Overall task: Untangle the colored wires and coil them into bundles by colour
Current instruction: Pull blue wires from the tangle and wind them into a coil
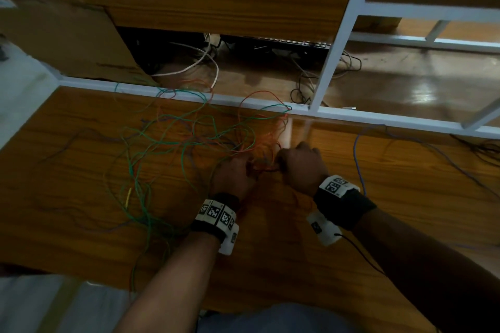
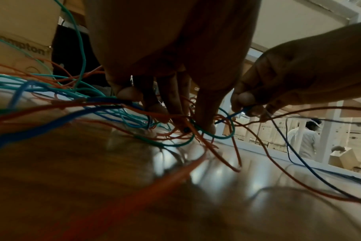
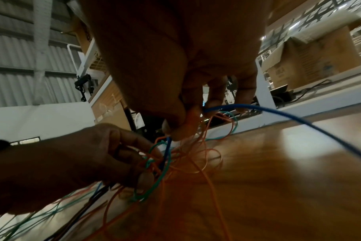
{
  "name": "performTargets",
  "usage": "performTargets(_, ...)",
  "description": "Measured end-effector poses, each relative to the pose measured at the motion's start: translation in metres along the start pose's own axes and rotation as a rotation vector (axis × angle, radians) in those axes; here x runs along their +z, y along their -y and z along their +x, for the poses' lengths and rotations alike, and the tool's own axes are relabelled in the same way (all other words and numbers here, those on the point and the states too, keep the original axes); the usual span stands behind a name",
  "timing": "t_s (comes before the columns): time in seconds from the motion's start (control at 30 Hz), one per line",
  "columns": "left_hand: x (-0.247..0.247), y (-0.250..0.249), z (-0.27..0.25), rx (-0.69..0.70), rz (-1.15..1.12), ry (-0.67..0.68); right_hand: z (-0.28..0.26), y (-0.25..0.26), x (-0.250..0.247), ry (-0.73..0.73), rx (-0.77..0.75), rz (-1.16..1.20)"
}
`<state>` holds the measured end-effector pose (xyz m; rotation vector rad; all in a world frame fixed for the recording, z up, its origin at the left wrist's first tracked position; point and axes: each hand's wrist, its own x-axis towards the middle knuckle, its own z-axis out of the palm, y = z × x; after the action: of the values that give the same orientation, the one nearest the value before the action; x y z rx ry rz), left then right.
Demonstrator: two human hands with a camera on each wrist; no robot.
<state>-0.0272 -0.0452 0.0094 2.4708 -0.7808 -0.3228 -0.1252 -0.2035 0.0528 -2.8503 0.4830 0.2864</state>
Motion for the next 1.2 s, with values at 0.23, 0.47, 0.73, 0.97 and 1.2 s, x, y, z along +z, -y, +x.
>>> performTargets(0.23, 0.004, 0.003, 0.006, 0.064, -0.076, 0.065, -0.004, -0.026, -0.017, 0.099, 0.018, -0.009)
performTargets(0.47, 0.006, 0.006, 0.004, 0.088, -0.035, -0.026, 0.023, -0.002, -0.002, 0.042, -0.005, 0.097)
performTargets(0.73, 0.006, 0.023, 0.002, 0.149, -0.073, -0.003, 0.041, -0.008, 0.024, 0.164, 0.078, 0.309)
performTargets(0.97, 0.001, 0.027, 0.008, 0.095, -0.114, 0.069, 0.041, -0.003, 0.037, 0.097, 0.114, 0.449)
performTargets(1.2, 0.002, 0.028, 0.003, 0.133, -0.062, 0.033, -0.008, 0.004, 0.015, -0.106, -0.102, 0.030)
